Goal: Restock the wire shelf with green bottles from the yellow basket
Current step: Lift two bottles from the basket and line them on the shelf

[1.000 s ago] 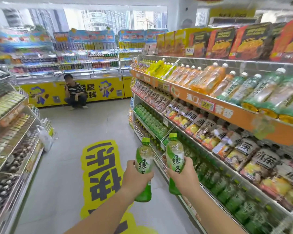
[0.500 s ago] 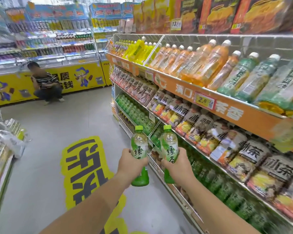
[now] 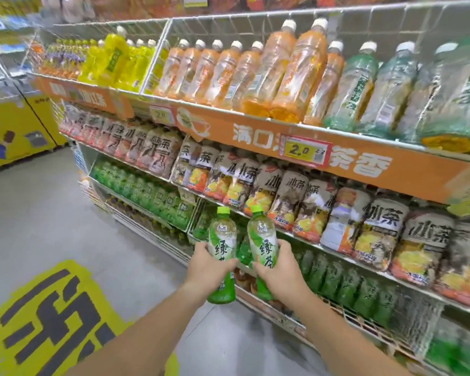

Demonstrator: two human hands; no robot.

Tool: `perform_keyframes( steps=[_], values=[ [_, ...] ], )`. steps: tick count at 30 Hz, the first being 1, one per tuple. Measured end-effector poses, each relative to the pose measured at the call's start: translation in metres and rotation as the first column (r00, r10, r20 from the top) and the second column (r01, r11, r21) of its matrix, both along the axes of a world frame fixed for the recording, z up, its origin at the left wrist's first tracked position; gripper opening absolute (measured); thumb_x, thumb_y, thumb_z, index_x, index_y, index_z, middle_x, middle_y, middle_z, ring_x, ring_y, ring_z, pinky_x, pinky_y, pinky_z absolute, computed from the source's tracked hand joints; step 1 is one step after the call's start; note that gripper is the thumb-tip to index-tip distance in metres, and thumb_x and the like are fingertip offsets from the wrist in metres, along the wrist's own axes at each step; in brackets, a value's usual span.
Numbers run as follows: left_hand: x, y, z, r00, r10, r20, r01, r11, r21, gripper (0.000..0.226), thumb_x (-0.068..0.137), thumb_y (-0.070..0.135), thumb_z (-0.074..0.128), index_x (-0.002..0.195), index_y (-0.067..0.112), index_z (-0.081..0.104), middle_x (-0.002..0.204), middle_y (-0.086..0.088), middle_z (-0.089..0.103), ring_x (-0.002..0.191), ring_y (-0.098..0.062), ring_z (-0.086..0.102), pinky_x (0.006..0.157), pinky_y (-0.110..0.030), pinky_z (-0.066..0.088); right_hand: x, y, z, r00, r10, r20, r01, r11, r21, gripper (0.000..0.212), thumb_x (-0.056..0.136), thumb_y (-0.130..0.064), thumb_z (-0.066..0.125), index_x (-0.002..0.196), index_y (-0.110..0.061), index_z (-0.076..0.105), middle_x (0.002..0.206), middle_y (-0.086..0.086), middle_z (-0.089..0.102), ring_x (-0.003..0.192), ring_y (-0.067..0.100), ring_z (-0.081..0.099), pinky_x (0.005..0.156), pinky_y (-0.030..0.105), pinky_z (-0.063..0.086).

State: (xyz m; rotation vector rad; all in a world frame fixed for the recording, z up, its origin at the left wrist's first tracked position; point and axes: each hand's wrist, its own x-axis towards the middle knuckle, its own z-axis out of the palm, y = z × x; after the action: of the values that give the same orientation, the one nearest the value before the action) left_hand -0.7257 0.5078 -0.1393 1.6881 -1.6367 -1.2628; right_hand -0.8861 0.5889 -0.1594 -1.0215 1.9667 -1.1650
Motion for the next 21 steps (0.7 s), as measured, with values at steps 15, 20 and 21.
perform_keyframes(
  steps=[15, 20, 21],
  values=[
    [-0.030, -0.053, -0.147, 0.955, -0.295, 0.022, 0.287, 0.942, 0.174, 0.052, 0.066, 0.028, 0.092, 0.093, 0.024, 0.048, 0.087, 0.001, 0.069, 0.077, -0.012, 0.066, 0.065, -0.030, 0.052, 0.016, -0.001, -0.143, 0.925, -0.369, 0.088, 0.353, 0.922, 0.161, 0.051, 0.079, -0.011, 0.079, 0.113, -0.030, 0.045, 0.104, -0.007, 0.063, 0.083, -0.016, 0.058, 0.066, 0.004, 0.043],
    [-0.087, -0.065, -0.212, 0.905, -0.424, 0.029, 0.413, 0.894, 0.174, 0.054, 0.067, 0.025, 0.091, 0.105, 0.017, 0.053, 0.088, 0.003, 0.071, 0.075, -0.009, 0.067, 0.065, -0.030, 0.052, -0.027, 0.000, -0.210, 0.888, -0.448, 0.106, 0.417, 0.880, 0.227, 0.056, 0.077, -0.014, 0.079, 0.116, -0.030, 0.044, 0.108, -0.007, 0.065, 0.089, -0.004, 0.063, 0.068, 0.012, 0.045],
    [-0.102, -0.068, -0.222, 0.894, -0.447, 0.027, 0.437, 0.885, 0.158, 0.053, 0.068, 0.026, 0.090, 0.104, 0.017, 0.053, 0.086, 0.006, 0.070, 0.073, -0.006, 0.065, 0.061, -0.026, 0.047, -0.039, -0.002, -0.222, 0.884, -0.459, 0.092, 0.431, 0.875, 0.221, 0.055, 0.077, -0.015, 0.079, 0.116, -0.031, 0.043, 0.106, -0.007, 0.065, 0.089, -0.006, 0.061, 0.068, 0.010, 0.044]
  ],
)
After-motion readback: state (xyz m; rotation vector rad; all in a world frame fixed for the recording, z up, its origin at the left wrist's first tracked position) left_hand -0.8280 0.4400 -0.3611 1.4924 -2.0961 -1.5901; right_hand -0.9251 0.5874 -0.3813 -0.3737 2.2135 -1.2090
